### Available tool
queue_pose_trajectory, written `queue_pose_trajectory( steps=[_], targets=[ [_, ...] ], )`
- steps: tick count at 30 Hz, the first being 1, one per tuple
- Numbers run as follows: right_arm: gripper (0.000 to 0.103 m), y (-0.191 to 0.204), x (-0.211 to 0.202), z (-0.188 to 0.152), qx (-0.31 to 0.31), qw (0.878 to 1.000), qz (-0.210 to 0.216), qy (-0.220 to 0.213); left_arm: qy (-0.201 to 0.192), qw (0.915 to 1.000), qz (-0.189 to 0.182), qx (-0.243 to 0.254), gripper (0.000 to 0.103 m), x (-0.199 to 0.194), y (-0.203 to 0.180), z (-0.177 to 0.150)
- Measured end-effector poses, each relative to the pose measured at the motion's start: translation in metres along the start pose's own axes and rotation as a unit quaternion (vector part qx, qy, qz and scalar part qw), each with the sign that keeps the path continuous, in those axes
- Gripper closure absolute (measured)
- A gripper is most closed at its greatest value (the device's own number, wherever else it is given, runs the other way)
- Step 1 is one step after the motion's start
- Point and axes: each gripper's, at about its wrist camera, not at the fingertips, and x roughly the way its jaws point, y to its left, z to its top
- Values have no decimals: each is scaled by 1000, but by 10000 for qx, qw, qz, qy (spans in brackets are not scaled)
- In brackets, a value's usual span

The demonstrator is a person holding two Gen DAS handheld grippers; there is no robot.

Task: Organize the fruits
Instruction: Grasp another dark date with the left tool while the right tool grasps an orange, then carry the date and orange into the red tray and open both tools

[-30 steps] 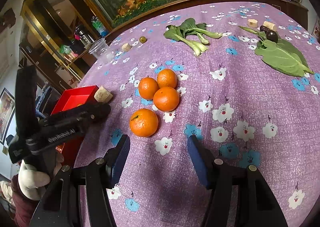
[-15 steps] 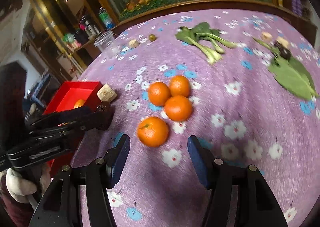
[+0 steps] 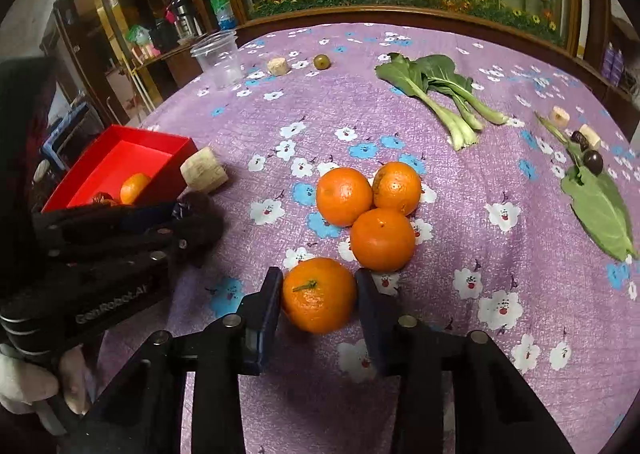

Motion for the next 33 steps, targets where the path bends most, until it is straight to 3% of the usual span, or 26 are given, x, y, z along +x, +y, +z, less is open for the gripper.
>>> queue_pose_trajectory(
  steps=[14,26,33],
  targets=[
    [63,16,-47,-7,123,9987,355,-335,-752,9932,-369,-814,72,-89,29,-26],
    [63,81,-95,8,-413,9938,746,-716,-1566,9723,275,-1716,71,-171,122,-57],
    [63,124,-85,34,-743,9906,933,-673,-1504,9726,618,-1659,71,-169,156,-51]
  ],
)
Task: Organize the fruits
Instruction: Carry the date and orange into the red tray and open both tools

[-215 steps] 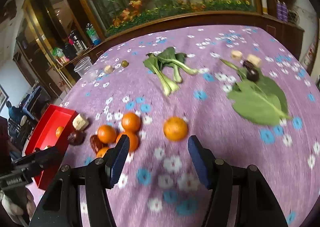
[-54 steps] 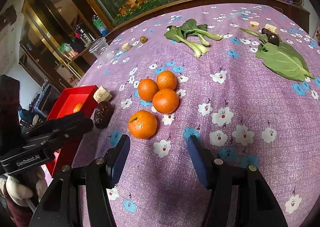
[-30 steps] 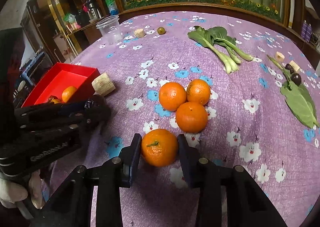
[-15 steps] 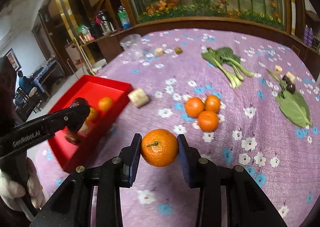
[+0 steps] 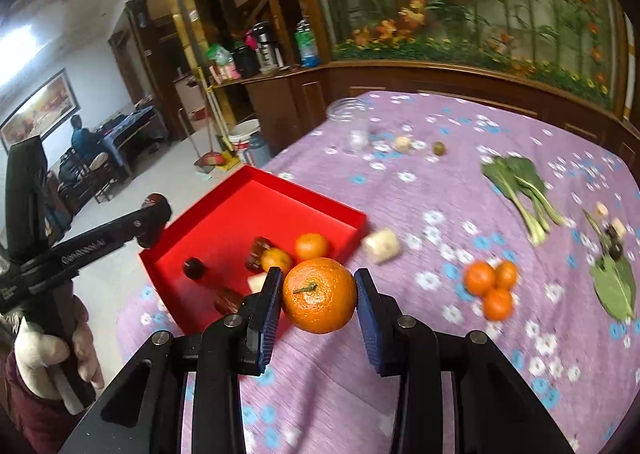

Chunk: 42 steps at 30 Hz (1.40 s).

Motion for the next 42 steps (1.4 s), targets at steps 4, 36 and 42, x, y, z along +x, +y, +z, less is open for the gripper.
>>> queue_pose_trajectory(
  steps=[4,36,42],
  targets=[
    [63,18,26,9,-115,9997,100,169,261,9996,101,31,71,27,13,3],
    [61,93,157,-3,-502,9860,1069,1176,669,9962,560,-1,53,91,44,17],
    [45,91,151,-3,-426,9874,1083,1076,519,9963,673,110,48,77,35,16]
  ],
)
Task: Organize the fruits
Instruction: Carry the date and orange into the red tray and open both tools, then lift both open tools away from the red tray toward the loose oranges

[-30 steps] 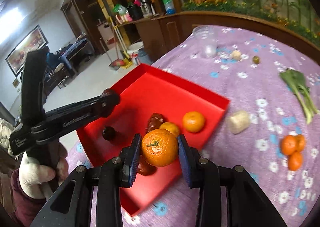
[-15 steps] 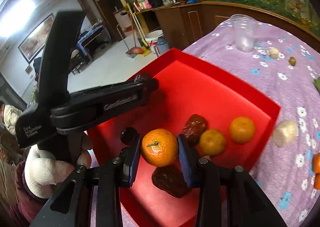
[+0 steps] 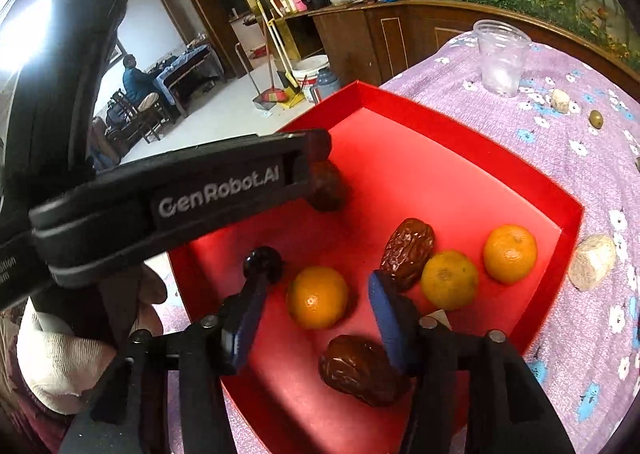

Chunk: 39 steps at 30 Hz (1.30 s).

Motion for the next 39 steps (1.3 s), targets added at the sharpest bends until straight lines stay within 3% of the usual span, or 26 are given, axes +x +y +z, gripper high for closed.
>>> queue_pose_trajectory(
  steps=[8,18,26,32,39],
  targets=[
    [45,-4,-23,-9,8,9998,-97,-160,-236,9995,161,91,44,-26,-11,-7],
    [42,-34,-69,-42,465,9979,-236,-393,-553,9969,336,449,36,-64,-48,-24],
    [42,-90,-121,-90,976,9911,-677,-608,-515,9974,6,511,29,-82,-74,-38],
    [42,-162,-166,-133,1729,9747,-1227,-708,-258,9976,-324,563,28,-68,-102,-44],
    [42,-201,-186,-136,2049,9647,-1370,-927,124,9920,-760,1004,28,-40,-155,-53]
  ],
)
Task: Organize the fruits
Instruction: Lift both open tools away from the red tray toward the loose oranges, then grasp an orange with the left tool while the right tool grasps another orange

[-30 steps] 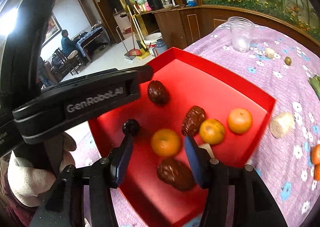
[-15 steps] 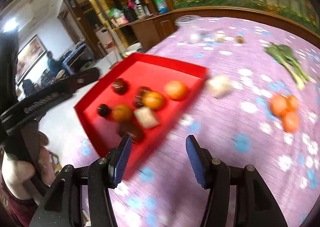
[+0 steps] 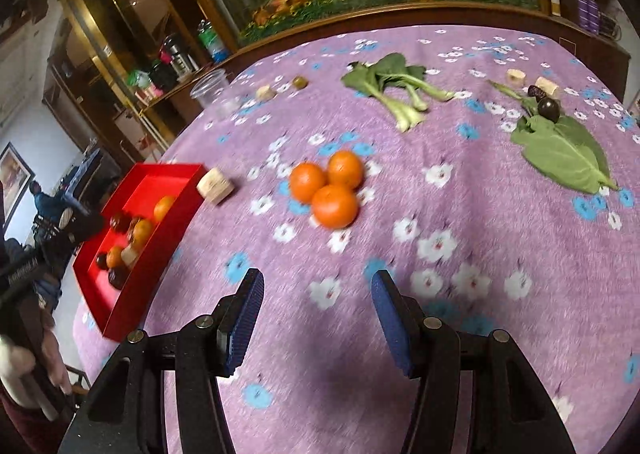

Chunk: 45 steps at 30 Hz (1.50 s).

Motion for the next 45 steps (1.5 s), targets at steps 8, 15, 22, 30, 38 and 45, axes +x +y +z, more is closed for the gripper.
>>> queue_pose_trajectory(
  steps=[8,15,22,30,38,45],
  targets=[
    [42,5,33,27,-297,9994,-200,-28,456,9966,-680,-102,28,40,-22,14],
    [50,17,64,36,-770,9952,-599,59,521,9948,-874,-1,28,65,-41,31],
    [52,11,69,37,-733,9956,-574,43,675,9924,-1003,237,29,92,-69,38],
    [65,8,66,35,-795,9949,-618,7,858,9886,-1201,304,29,114,-87,40],
    [65,-5,53,30,-655,9953,-719,-8,934,9856,-1356,397,36,129,-99,37],
    [65,-16,46,26,-524,9957,-759,-67,937,9830,-1497,500,44,138,-112,38]
  ],
)
